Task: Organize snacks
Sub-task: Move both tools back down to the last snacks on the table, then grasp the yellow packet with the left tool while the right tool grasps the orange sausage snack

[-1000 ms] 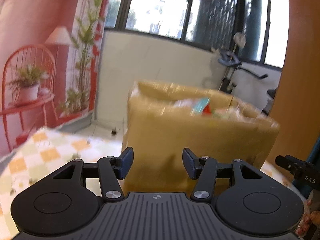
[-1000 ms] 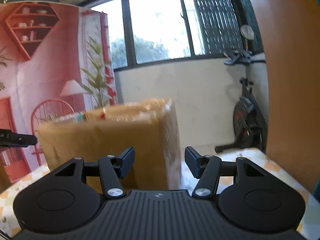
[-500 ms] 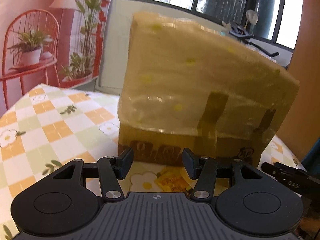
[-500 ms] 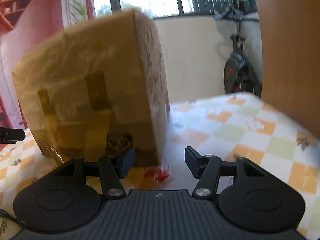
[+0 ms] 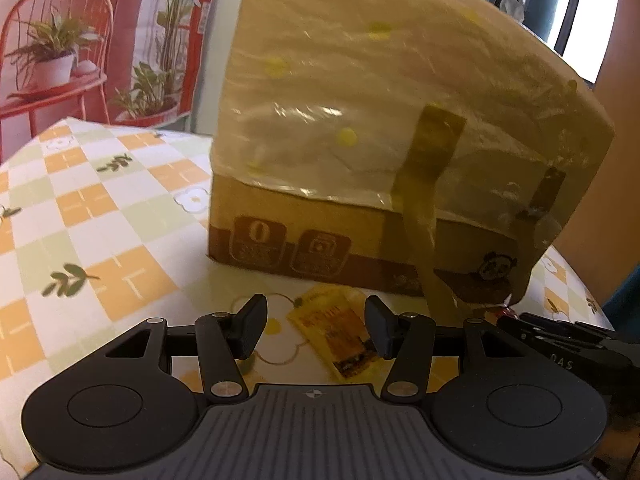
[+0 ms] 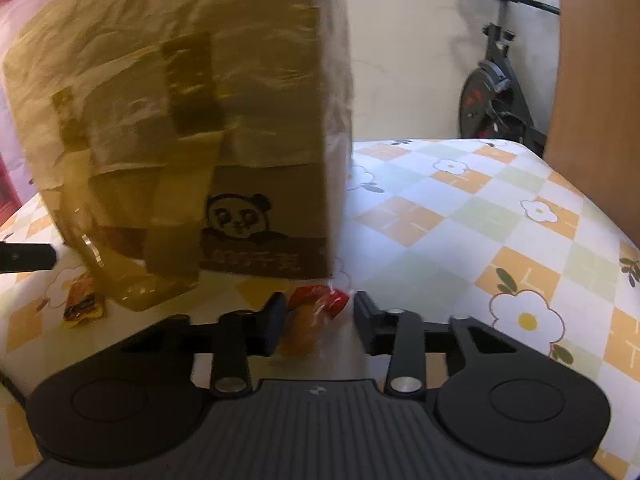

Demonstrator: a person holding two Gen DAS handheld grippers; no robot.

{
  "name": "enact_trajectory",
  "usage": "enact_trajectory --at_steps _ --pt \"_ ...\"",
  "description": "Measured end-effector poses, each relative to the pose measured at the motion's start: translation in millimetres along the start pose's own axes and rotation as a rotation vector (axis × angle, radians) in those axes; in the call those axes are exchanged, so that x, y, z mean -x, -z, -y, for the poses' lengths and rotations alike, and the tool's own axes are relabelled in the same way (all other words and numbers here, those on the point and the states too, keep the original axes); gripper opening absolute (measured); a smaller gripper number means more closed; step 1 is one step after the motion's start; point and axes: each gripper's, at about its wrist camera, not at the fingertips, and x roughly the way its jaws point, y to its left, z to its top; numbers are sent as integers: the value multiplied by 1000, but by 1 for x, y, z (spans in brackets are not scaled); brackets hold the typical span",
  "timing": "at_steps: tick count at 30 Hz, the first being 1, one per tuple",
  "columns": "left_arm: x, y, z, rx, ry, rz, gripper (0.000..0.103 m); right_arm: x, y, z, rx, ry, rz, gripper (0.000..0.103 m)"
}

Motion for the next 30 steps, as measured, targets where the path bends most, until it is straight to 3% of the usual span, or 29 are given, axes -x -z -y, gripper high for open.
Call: enact_trajectory --at_steps 8,16,26,30 --pt "-8 8 12 1 1 -31 56 -3 0 -3 28 -12 7 33" --pt "-25 8 29 49 -133 -53 55 0 0 -8 41 -10 12 32" --pt "-33 9 55 -13 -197 -50 55 1 -1 -5 39 -20 13 31" --pt "-31 11 52 -34 -197 -41 41 1 -1 -5 36 -21 13 31"
